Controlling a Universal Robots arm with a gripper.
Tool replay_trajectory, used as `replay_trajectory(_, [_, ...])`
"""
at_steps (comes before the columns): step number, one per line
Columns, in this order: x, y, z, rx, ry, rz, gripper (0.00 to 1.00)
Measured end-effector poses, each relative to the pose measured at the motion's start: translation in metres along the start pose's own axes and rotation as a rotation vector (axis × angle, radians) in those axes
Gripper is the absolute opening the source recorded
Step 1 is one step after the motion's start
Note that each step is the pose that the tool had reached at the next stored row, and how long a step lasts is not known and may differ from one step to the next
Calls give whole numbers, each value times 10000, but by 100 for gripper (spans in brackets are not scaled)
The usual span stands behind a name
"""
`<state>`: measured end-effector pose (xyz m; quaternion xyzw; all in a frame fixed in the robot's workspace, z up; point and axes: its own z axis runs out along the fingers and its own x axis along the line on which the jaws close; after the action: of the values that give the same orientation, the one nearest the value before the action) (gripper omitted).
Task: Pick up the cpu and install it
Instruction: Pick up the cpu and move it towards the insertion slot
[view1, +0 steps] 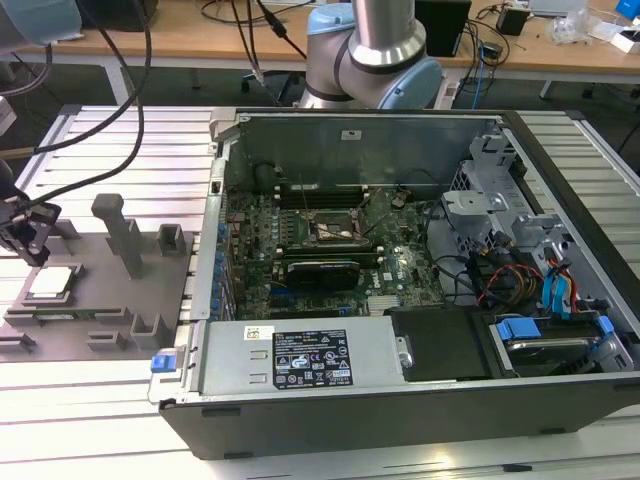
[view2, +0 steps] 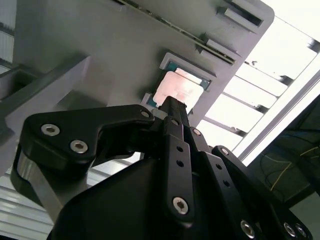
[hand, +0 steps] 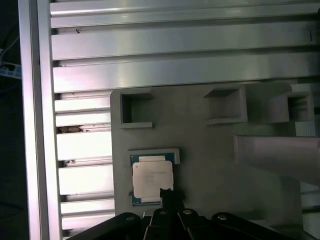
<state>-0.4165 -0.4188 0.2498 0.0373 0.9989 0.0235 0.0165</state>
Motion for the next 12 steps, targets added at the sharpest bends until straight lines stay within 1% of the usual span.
replay_trajectory(7, [6, -1, 14, -2, -2, 1, 11])
replay_trajectory(10, [31, -4, 50, 0, 0, 1, 11])
replay_trajectory(12, [42, -7, 90, 0, 1, 0, 11])
